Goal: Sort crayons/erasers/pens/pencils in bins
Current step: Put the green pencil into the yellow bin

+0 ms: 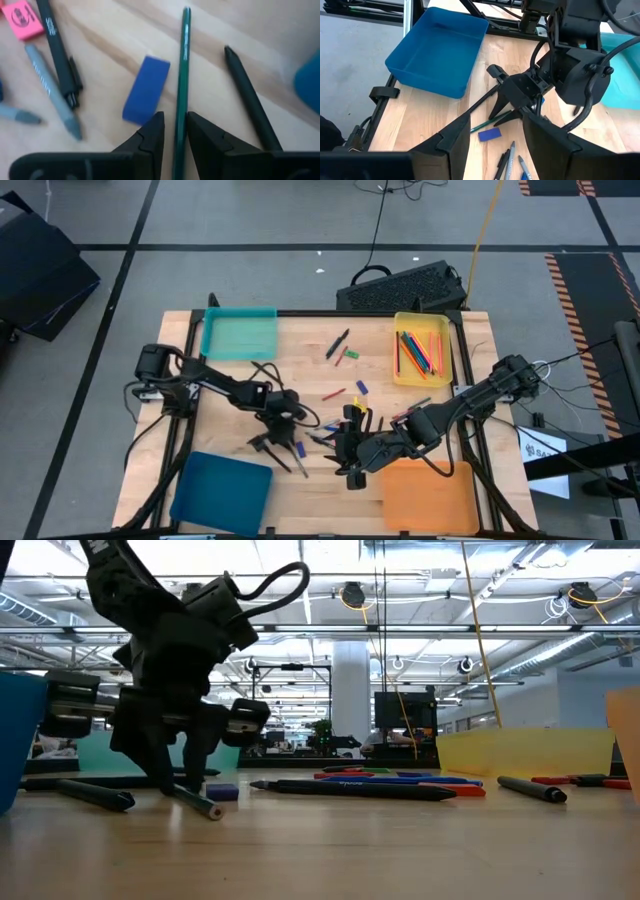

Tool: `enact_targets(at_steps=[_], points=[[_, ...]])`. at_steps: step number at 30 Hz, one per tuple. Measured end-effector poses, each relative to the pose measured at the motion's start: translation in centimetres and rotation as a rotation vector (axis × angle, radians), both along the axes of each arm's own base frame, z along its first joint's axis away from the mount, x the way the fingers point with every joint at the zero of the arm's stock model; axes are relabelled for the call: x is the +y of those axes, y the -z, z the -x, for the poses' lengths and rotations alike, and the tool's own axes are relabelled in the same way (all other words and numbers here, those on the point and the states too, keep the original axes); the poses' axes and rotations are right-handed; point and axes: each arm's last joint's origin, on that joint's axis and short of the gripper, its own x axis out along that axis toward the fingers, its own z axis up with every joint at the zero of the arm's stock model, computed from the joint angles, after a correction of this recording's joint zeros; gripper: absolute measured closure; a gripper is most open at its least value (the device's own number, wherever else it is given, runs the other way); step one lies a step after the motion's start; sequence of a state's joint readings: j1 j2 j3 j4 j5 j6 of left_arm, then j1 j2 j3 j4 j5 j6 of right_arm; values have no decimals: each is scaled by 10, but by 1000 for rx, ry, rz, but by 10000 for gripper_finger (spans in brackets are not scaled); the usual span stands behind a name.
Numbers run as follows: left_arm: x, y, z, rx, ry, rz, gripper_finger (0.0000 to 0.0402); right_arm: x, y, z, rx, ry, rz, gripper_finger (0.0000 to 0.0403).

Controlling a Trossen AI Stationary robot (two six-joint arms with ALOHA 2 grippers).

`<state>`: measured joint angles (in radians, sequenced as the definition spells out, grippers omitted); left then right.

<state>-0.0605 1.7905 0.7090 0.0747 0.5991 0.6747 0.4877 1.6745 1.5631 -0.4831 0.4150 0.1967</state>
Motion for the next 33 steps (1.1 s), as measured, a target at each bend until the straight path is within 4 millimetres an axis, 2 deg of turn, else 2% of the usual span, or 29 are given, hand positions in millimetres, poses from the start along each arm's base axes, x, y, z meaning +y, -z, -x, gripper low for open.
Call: enact_targets(at_steps=[25,33], points=[[-38,39,-22,-159,58,143,312,0,1,1,15,-1,7,229],[-44,44,-24,-186,41,157,312,0,1,1,14,1,2,229]])
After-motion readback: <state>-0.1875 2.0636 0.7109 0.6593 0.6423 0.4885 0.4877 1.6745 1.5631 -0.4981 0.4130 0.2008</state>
